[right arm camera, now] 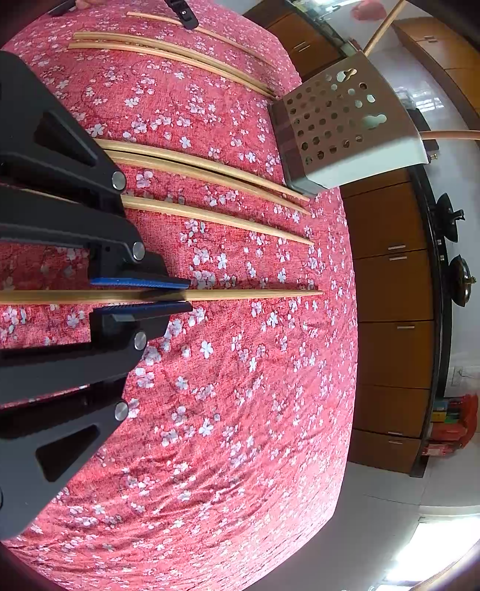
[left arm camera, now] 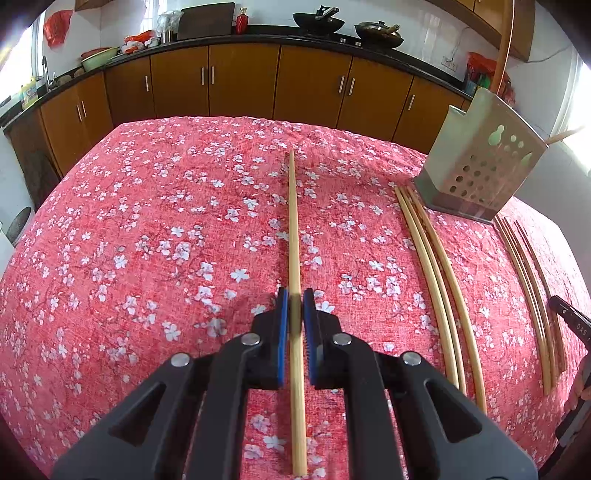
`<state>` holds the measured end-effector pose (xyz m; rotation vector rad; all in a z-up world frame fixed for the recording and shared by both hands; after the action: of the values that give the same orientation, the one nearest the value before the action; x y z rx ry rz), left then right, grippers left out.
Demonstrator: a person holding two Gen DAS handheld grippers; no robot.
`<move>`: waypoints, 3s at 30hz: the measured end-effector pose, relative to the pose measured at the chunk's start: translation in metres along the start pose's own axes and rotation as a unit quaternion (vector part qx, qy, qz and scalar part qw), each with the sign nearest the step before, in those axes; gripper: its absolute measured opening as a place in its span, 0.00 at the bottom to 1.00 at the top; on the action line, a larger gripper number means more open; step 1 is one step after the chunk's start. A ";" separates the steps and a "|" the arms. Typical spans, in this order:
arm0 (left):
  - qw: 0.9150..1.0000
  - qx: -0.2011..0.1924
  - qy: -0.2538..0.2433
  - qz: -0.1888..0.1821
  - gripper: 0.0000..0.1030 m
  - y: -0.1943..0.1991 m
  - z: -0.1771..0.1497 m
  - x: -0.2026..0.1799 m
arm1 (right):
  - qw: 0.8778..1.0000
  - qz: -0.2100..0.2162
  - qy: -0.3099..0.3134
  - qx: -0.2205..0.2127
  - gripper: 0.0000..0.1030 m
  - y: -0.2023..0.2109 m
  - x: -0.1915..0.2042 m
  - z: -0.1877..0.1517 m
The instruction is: Organize utensils
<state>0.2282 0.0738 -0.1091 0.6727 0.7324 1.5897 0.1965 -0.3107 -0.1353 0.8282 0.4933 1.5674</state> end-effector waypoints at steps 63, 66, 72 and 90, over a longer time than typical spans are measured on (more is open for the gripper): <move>0.982 -0.187 0.023 -0.012 0.07 0.143 0.070 0.011 | 0.984 0.033 -0.004 -0.177 0.07 0.126 0.009 0.050; 0.984 -0.177 0.019 -0.014 0.07 0.140 0.068 0.011 | 0.984 0.035 -0.004 -0.177 0.07 0.124 0.011 0.052; 0.995 -0.091 -0.030 -0.030 0.25 0.094 0.023 -0.005 | 0.984 0.036 -0.002 -0.177 0.07 0.124 0.015 0.047; 0.998 0.008 -0.062 0.001 0.08 0.025 -0.033 -0.036 | 0.984 0.035 -0.005 -0.174 0.07 0.122 0.012 0.045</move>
<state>0.1915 0.0326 -0.1117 0.7764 0.6540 1.5298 0.1481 -0.3265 -0.0149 0.5896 0.1744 1.6523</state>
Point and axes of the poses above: each gripper's, at about its wrist camera, not at the fingertips, and y roughly against the way its jaws point, x to its left, z to its top, the point moved 2 cm from there along -y, roughly the way its jaws point, and after that the axes turned 9 degrees about z, right-handed, at the moved point
